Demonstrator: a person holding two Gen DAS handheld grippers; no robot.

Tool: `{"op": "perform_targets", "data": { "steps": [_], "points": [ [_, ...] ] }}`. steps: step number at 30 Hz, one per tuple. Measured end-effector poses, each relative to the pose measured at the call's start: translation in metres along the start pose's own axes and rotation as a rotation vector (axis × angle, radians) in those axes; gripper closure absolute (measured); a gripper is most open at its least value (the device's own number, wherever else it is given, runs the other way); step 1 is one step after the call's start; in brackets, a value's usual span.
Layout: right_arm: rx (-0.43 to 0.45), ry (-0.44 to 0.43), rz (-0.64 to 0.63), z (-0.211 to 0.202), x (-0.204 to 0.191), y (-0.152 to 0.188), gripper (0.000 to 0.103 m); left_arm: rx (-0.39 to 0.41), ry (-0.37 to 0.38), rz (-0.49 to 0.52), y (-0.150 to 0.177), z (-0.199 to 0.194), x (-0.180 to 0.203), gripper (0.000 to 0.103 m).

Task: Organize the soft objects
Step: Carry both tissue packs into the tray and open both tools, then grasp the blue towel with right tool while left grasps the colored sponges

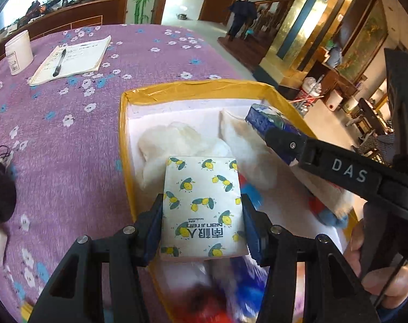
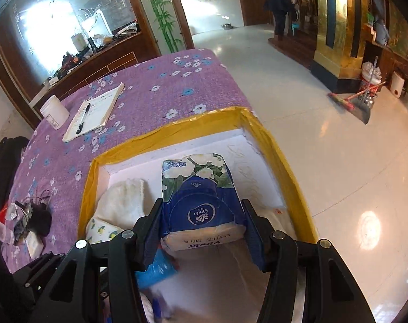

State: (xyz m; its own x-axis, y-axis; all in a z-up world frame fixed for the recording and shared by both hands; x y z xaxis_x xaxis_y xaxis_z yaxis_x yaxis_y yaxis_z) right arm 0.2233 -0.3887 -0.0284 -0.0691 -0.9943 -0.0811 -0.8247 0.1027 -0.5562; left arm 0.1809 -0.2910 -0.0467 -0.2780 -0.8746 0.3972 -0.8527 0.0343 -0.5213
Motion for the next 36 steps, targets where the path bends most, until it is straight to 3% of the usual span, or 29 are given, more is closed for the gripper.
{"op": "perform_targets", "data": {
  "steps": [5, 8, 10, 15, 21, 26, 30, 33, 36],
  "points": [
    [-0.013, -0.03, 0.031, 0.016, -0.003, -0.006, 0.043, -0.012, -0.001, -0.032, -0.006, 0.008, -0.003, 0.05],
    [0.009, -0.056, 0.054, 0.006, 0.0, -0.008, 0.034, 0.005, 0.033, -0.026, -0.006, 0.005, 0.001, 0.038],
    [0.019, -0.061, 0.069, -0.001, 0.002, -0.009, 0.033, 0.013, 0.05, -0.026, -0.005, 0.001, 0.005, 0.034],
    [0.084, -0.139, 0.104, -0.041, -0.002, -0.001, 0.033, 0.044, 0.097, -0.027, 0.001, -0.027, 0.012, 0.032],
    [0.138, -0.293, 0.115, -0.092, -0.034, 0.041, 0.032, 0.093, 0.142, -0.036, 0.028, -0.074, -0.005, 0.032],
    [0.149, -0.409, 0.052, -0.118, -0.08, 0.09, 0.031, 0.123, 0.119, -0.031, 0.068, -0.121, -0.047, 0.031],
    [0.125, -0.474, -0.018, -0.122, -0.127, 0.127, 0.031, 0.179, 0.085, -0.131, 0.102, -0.154, -0.1, 0.026],
    [0.105, -0.462, -0.117, -0.117, -0.162, 0.144, 0.031, 0.177, 0.095, -0.212, 0.119, -0.163, -0.129, 0.026],
    [0.07, -0.434, -0.184, -0.105, -0.188, 0.16, 0.031, 0.196, 0.057, -0.253, 0.129, -0.171, -0.156, 0.026]
  ]
}}
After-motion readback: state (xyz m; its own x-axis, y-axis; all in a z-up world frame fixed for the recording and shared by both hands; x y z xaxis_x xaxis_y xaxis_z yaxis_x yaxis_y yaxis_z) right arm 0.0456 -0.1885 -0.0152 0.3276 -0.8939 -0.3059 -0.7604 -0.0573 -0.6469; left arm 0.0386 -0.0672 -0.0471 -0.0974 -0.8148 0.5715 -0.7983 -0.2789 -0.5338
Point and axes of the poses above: each gripper's, at about its wrist camera, not at the fingertips, and z roughly the way its jaws point, x to its right, y to its underside, the point moved 10 cm from there along z, roughly the way its jaws point, and after that the axes turned 10 degrees about y, right-handed, at the moved point
